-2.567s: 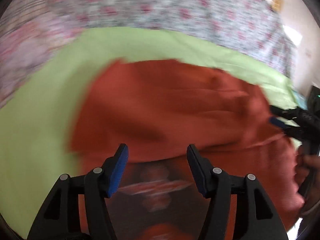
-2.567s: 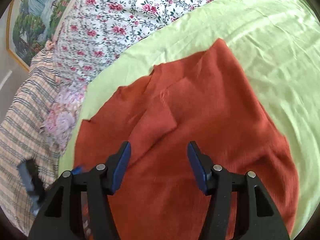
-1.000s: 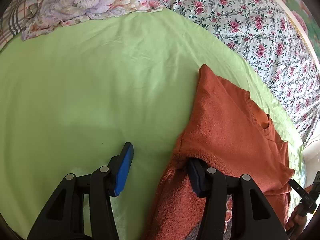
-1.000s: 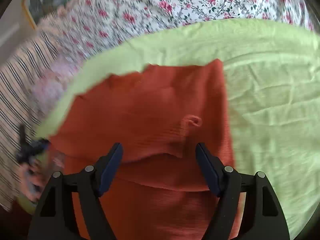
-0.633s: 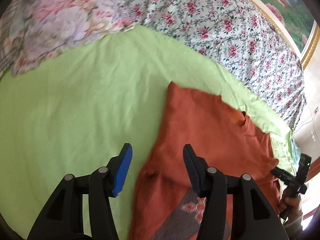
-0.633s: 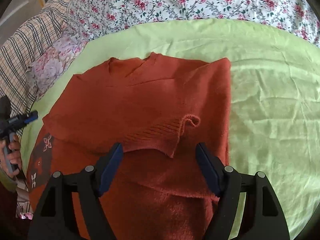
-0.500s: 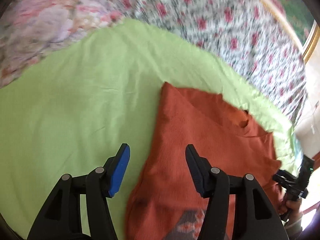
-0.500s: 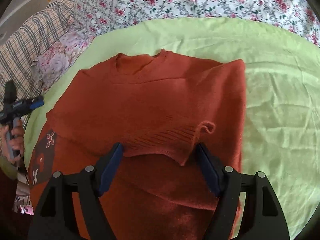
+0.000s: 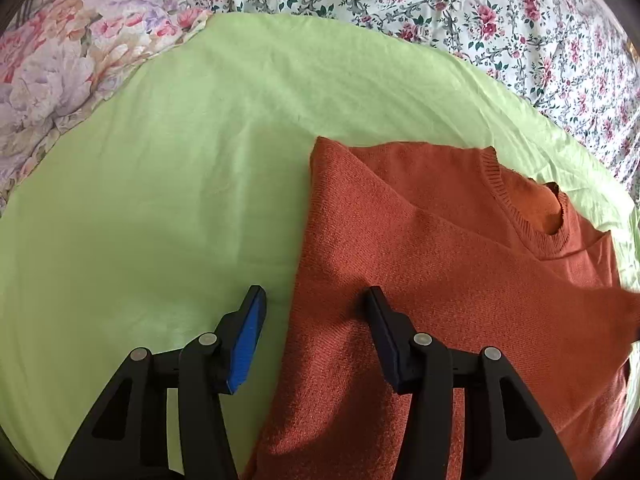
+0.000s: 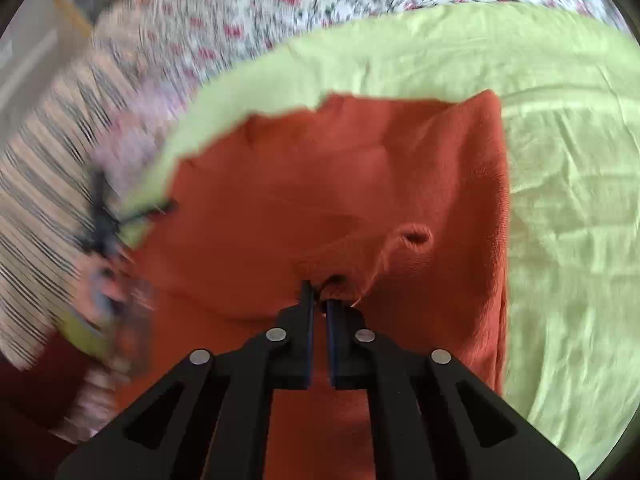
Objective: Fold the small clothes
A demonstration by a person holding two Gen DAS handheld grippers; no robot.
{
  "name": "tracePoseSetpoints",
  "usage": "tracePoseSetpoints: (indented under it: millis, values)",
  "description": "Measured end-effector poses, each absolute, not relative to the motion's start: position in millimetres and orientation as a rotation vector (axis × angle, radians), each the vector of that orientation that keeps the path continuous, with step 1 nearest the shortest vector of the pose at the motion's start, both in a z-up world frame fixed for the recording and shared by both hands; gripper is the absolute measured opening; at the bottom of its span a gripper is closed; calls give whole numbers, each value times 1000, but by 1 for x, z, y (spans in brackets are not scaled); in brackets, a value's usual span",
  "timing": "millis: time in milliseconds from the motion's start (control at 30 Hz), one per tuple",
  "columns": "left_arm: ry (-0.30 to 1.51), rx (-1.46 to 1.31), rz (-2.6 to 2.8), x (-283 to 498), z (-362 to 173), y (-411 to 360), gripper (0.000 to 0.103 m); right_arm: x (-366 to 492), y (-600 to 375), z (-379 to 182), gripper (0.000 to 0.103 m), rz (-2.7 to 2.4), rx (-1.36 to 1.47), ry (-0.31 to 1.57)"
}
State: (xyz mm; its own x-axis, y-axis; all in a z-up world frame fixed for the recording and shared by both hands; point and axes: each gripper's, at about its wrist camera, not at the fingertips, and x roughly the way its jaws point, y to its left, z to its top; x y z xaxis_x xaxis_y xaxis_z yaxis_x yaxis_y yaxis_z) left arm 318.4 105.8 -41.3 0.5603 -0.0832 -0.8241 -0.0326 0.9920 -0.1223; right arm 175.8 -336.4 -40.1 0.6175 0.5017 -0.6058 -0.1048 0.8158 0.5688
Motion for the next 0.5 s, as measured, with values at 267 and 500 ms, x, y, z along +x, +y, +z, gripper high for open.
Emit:
tracePoseSetpoints:
  millis: [267,500]
  values:
    - [965,-136,-16,316,-41,110,52,154,-368,-29,3,262,669,816]
    - [961,-123,-7,317,-42,107,53,153,-360,-51,32,199,644,831]
